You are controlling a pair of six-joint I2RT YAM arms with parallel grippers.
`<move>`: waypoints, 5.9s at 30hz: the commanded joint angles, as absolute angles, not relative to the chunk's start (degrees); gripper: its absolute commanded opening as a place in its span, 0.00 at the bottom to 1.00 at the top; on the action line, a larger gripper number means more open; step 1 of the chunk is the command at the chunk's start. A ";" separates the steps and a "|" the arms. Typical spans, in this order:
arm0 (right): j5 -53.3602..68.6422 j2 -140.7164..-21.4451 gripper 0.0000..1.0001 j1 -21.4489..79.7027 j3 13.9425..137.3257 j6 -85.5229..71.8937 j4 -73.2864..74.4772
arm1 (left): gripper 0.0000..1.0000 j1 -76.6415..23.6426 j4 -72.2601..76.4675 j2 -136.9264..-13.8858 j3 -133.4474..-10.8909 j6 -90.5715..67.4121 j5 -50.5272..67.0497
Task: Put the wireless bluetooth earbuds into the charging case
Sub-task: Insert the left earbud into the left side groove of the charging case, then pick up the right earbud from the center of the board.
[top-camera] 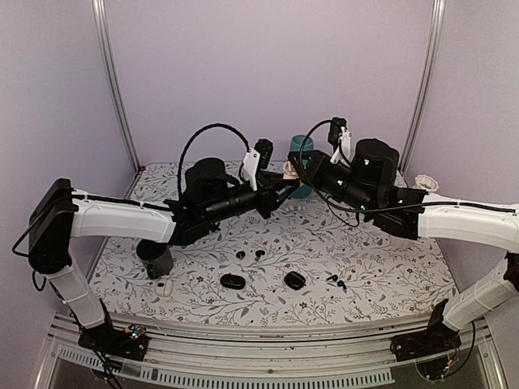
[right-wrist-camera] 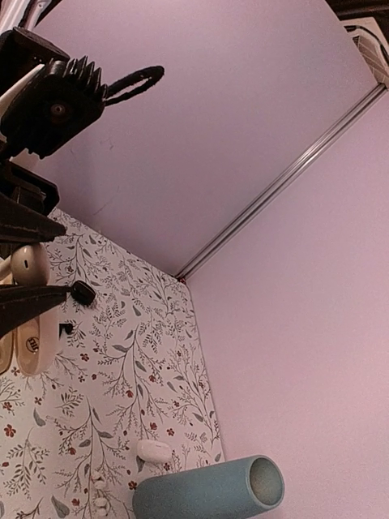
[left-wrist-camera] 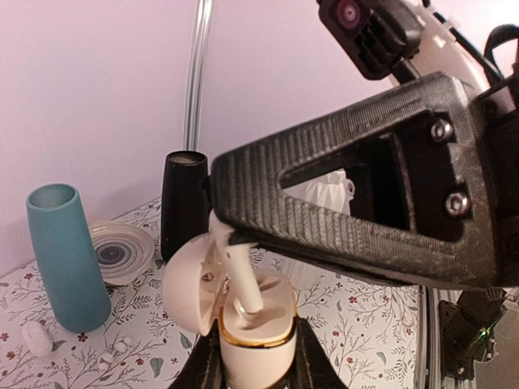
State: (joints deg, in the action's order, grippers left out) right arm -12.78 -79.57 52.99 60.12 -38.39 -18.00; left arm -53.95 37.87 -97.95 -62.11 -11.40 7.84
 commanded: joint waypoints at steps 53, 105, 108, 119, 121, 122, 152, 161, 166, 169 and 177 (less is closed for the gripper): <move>-6.99 -80.43 0.10 54.03 57.18 -41.13 -20.21 | 0.00 -55.20 38.86 -98.00 -64.85 -5.41 -4.47; -5.03 -77.20 0.48 50.69 64.80 -36.79 -4.00 | 0.00 -51.11 38.64 -93.84 -60.90 -8.09 8.98; -4.57 -77.07 0.47 50.21 66.03 -35.56 -2.09 | 0.00 -50.18 38.51 -93.38 -60.44 -8.43 12.39; -2.66 -77.89 0.58 49.88 68.80 -29.67 3.56 | 0.00 -48.28 38.25 -92.81 -60.50 -8.60 20.97; -2.60 -77.92 0.60 49.86 70.41 -29.22 4.03 | 0.00 -48.21 38.16 -92.81 -60.51 -8.68 21.30; -2.68 -77.89 0.62 49.85 70.63 -28.87 4.16 | 0.00 -48.09 38.12 -92.77 -60.55 -8.77 21.42; -0.73 -72.88 0.67 41.90 63.00 -30.36 9.16 | 0.00 -42.79 39.69 -89.23 -55.89 -12.37 28.39; -0.75 -74.97 0.58 38.42 54.96 -37.21 15.87 | 0.00 -40.74 38.51 -86.14 -54.08 -12.72 28.39; -1.23 -75.15 0.52 38.38 49.75 -42.11 19.17 | 0.00 -40.44 37.94 -85.52 -53.86 -12.74 28.56; -1.19 -75.39 0.47 38.42 46.66 -44.43 20.36 | 0.00 -40.34 37.84 -85.52 -53.96 -12.74 28.61; -0.70 -77.60 0.42 38.40 42.07 -43.79 20.63 | 0.00 -40.25 37.79 -85.52 -54.26 -13.04 28.78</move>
State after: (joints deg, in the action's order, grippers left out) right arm -0.91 -75.79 38.61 42.74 -44.14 20.16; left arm -41.04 37.67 -86.65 -54.52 -12.51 28.10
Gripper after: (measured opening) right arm 0.434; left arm 0.200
